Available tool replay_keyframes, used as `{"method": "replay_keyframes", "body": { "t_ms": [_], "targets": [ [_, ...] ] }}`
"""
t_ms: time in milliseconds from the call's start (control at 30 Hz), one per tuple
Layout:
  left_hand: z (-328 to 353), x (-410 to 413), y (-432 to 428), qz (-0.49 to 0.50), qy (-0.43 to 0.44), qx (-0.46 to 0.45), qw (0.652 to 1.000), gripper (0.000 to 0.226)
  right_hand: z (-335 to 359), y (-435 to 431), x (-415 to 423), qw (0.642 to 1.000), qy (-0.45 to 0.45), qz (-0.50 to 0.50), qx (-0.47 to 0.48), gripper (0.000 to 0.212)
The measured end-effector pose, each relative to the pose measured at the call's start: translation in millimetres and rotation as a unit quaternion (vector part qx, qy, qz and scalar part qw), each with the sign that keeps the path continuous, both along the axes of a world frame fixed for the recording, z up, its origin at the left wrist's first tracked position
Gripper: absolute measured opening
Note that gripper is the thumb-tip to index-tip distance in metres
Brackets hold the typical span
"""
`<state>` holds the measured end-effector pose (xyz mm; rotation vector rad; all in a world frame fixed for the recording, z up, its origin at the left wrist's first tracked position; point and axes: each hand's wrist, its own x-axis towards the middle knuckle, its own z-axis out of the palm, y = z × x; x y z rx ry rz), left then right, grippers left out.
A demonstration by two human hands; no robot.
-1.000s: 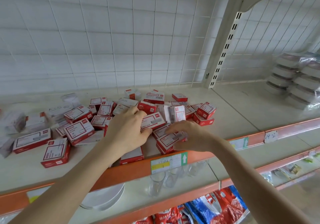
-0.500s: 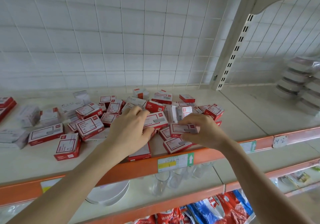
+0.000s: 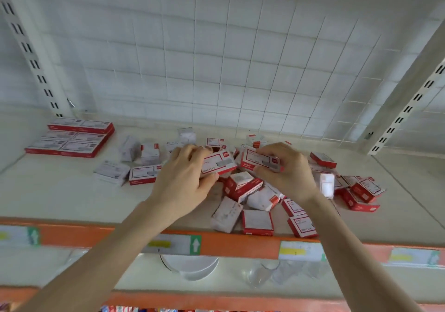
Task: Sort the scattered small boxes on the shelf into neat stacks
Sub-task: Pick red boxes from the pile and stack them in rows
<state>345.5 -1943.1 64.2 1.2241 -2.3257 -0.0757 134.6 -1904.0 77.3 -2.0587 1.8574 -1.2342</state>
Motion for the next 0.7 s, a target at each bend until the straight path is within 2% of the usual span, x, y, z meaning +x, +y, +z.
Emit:
{"method": "replay_keyframes", "body": {
  "t_ms": [133,300,500,567,700],
  "targets": [
    [0,40,-13,-0.003,0.043,0.038,0.998,0.051,6,-23,44,0.999,0.010,0.037,0.003,0.032],
    [-3,105,-37,0.018,0.099,0.062,0.993,0.067,6,-52,107,0.999,-0.017,0.030,0.017,0.033],
    [-9,206,-79,0.030,0.045,0.091,0.994,0.084,2,-89,202,0.998,-0.016,0.037,0.044,0.032],
    [-11,234,-95,0.022,0.024,0.099,0.995,0.083,-2,-100,227,0.998,-0.025,0.026,0.050,0.031],
    [-18,272,-122,-0.002,0.001,0.117,0.993,0.063,-14,-114,267,0.998,-0.026,-0.003,0.049,0.030]
  ]
}}
